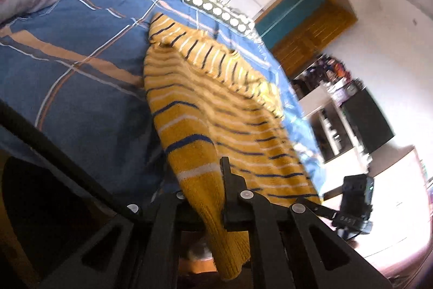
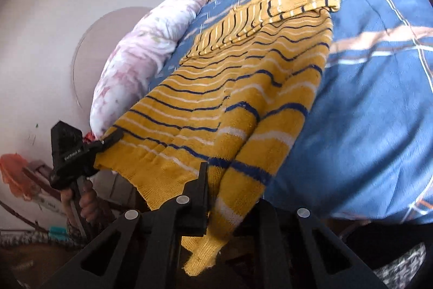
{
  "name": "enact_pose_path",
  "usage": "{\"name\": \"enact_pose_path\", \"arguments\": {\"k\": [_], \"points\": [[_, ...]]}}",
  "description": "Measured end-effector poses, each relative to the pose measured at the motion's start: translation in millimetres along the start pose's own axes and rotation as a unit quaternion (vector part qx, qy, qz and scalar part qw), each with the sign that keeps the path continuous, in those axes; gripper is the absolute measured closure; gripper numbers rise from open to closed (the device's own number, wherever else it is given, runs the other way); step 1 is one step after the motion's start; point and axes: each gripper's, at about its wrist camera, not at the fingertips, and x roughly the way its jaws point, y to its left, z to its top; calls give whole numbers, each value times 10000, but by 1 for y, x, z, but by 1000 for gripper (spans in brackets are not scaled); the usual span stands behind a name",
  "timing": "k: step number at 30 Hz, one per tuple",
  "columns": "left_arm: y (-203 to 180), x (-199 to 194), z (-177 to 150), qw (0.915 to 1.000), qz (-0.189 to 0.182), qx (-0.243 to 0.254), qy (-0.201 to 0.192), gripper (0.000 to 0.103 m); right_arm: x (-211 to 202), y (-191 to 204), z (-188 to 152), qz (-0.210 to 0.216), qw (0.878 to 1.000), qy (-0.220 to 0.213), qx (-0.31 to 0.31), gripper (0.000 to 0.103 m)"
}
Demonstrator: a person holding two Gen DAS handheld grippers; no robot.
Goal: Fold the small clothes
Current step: 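Grasp the sweater hem with the right gripper and fold it up toward the collar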
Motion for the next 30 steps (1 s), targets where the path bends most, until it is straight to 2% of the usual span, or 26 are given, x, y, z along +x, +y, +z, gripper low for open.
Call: {"name": "enact_pose_path", "arguments": {"k": [4,9,11,16,20,23,26,30], "points": [[11,17,4,9994,156,-163,253,97,10,-14,0,-30,9998,105,194,91],[7,23,24,9993,300,102,172,97,2,-8,18,-28,9999,-32,-152,91],[1,29,45,9987,412,257,126,96,2,-1,37,-98,9992,-122,-366,91],[-19,58,116,9968,613,504,3,96,0,13,112,-378,9943,-703,-711,91],[-21,95,178,9965,769,315,-76,96,10,3,170,-488,9924,-1024,-470,91],[-12,131,214,9947,1029,73,-49,96,24,-10,200,-586,9924,-1049,-280,91],[3,164,233,9931,1142,-237,107,96,40,-26,222,-671,9926,-1012,-69,91],[14,201,250,9902,1313,-373,281,96,58,-59,251,-589,9924,-956,508,87]]}}
